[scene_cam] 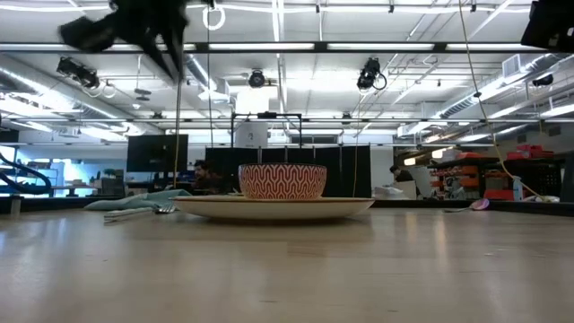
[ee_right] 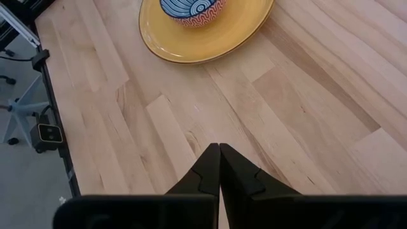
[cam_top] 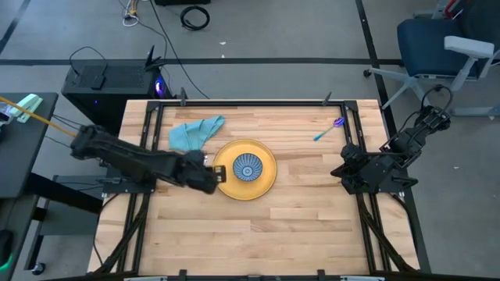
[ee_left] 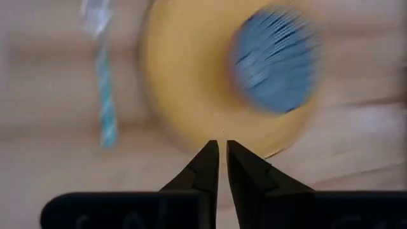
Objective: Set table place
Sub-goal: Put the silver spoon into the blue and red bowl
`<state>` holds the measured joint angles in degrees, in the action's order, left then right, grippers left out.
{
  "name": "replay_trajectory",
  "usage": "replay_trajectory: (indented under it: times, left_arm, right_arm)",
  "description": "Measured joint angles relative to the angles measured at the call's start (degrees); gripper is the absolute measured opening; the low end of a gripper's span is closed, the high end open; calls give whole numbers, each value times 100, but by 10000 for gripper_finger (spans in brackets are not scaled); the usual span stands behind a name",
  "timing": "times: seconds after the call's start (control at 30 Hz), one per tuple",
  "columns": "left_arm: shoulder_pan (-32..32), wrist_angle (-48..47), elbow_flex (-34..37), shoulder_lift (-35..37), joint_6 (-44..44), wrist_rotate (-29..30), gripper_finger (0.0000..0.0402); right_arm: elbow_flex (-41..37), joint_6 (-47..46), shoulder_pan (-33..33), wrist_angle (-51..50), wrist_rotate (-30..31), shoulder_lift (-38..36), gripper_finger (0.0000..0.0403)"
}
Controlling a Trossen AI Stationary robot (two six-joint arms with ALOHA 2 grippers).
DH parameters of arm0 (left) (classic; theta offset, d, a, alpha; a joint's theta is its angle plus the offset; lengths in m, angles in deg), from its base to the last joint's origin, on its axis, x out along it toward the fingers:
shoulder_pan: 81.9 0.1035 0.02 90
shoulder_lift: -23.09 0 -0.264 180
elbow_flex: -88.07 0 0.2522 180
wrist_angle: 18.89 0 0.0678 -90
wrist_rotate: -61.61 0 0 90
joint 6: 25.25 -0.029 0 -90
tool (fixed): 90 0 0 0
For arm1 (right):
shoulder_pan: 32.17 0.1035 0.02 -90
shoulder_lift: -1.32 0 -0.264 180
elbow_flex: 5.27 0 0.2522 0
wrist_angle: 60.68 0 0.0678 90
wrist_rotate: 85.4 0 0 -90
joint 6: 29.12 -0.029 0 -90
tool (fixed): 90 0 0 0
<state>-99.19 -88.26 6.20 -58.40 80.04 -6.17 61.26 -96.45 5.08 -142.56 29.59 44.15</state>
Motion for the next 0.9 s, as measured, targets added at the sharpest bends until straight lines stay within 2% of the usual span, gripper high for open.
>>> replay_trajectory:
  times: [0.13, 0.27, 0.43, 0.7, 0.9]
  left_arm:
    - [-34, 84, -329, 444, -1059, 1235, 37]
    - [-33, 106, -671, 628, -2412, 1856, 29]
    - [-36, 136, -1132, 633, -4014, 1914, 23]
    - [-424, 1200, -1653, 627, -5885, 1919, 34]
    - [-922, 1626, -1879, 637, -6401, 1940, 28]
  right_arm:
    - [0, 0, 0, 0, 0, 0, 12]
    - [0, 0, 0, 0, 0, 0, 12]
    - [0, -121, -1, 52, 18, -2, 12]
    - [0, -530, -50, 457, 34, -20, 12]
    - [0, -799, -48, 635, -65, -18, 12]
